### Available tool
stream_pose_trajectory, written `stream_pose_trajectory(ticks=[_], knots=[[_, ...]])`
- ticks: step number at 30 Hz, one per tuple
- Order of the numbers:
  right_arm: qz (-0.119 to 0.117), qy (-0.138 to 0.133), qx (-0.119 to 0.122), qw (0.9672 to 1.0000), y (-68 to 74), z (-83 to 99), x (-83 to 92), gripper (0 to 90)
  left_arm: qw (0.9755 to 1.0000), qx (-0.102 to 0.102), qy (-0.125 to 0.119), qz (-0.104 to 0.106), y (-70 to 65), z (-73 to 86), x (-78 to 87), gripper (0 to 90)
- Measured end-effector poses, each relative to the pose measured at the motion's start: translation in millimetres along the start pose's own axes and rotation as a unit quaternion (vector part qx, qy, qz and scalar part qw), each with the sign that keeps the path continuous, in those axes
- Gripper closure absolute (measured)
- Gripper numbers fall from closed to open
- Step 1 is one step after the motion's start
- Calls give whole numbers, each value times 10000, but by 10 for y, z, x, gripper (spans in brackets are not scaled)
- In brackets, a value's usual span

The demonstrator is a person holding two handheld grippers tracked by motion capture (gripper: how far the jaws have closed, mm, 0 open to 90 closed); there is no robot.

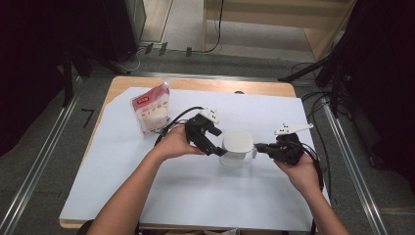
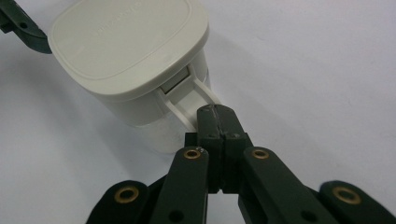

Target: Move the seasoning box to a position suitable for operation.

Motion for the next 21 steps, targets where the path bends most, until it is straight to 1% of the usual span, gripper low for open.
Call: stream_pose_trajectory(ticks=[2, 3, 4, 5, 7, 8, 9, 10, 12, 13, 14, 15, 17, 18, 20, 21], knots=[[-6, -7, -9, 10000, 0, 1, -1, 900, 10000, -11, 39, -13, 3, -3, -15, 178], [-5, -13, -5, 10000, -2, 4, -1, 900, 9999, 45, 88, -54, 6, -12, -49, 167], [-6, -12, -2, 10000, -3, 6, -1, 900, 9999, 40, 108, -81, 11, -18, -61, 146], [-6, -11, -22, 10000, 0, 7, -1, 900, 9999, 60, 123, -38, 3, -21, -69, 142], [-4, -18, -21, 10000, -1, 8, -1, 900, 10000, 6, 95, -20, 8, -28, -92, 142], [-2, -15, -22, 10000, 0, 9, -1, 900, 9999, 64, 113, 10, 2, -27, -103, 142], [-2, -15, -22, 10000, 0, 9, -1, 900, 9999, 64, 113, 10, 2, -27, -103, 142], [2, -18, -23, 10000, 0, 12, -2, 900, 9999, 12, 133, 51, 14, -33, -132, 142], [7, -18, -26, 10000, 0, 13, -2, 900, 9999, 10, 141, 70, 13, -33, -158, 142], [10, -15, -31, 10000, 1, 13, -2, 900, 9999, 44, 126, 60, 14, -31, -170, 142], [4, -16, -33, 10000, 2, 14, -3, 900, 9998, 39, 175, 35, 18, -32, -172, 143], [6, -16, -32, 10000, 2, 14, -5, 900, 9999, 30, 161, 32, 15, -32, -175, 143], [21, -12, -13, 10000, 1, 21, -7, 900, 9999, 7, 138, 68, 17, -36, -179, 146], [53, 29, -44, 10000, 8, 28, -9, 900, 9999, 3, 139, 78, 18, -38, -181, 146], [90, 72, -1, 9999, 4, 42, -27, 900, 9999, -9, 130, 110, 21, -37, -186, 151], [87, 83, -29, 9999, 4, 45, -28, 900, 9999, -2, 121, 123, 23, -36, -188, 152]])
Point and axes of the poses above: each handheld gripper's, and its own axes: x roughly backward along the jaws, z roughly out of its underside, y roughly to its left, the point moved 2 cm from there along -x, roughly forward along the jaws
